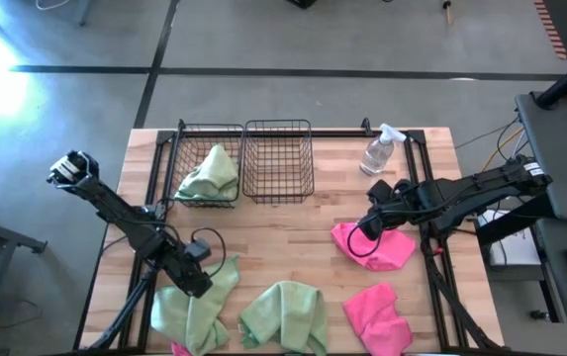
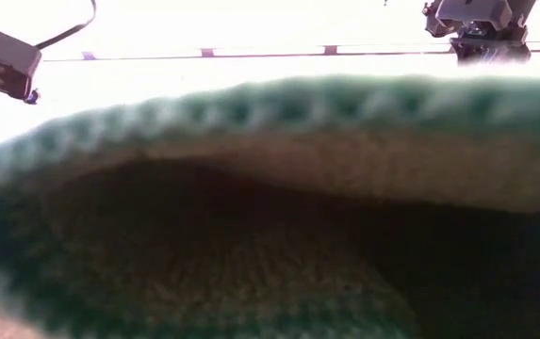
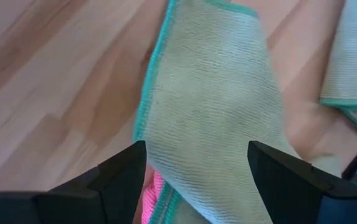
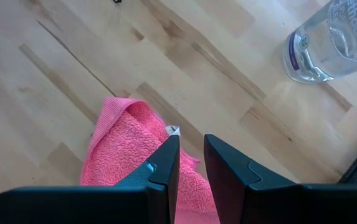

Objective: Sort microfiber towel by color & place in baskets
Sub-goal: Put the green microfiber cloth into the left wire basket

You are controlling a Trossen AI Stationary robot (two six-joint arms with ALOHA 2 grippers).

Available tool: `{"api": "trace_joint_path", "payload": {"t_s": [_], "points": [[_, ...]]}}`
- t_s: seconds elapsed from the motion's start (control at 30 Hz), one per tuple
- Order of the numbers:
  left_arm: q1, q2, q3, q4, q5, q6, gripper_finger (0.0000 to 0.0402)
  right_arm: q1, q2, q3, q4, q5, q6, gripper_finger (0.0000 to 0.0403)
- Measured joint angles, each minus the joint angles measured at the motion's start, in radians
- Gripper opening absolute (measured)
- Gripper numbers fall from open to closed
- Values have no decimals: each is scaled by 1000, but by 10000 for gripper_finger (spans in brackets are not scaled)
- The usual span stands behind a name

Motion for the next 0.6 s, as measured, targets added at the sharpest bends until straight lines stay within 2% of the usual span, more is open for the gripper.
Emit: {"api": "trace_joint_path", "payload": {"t_s": [0.33,0.6], "points": [[0,0,63,21,-7,6,263,0,0,0,1,0,0,68],[1,0,97,25,-115,18,263,0,0,0,2,1,2,68]]}}
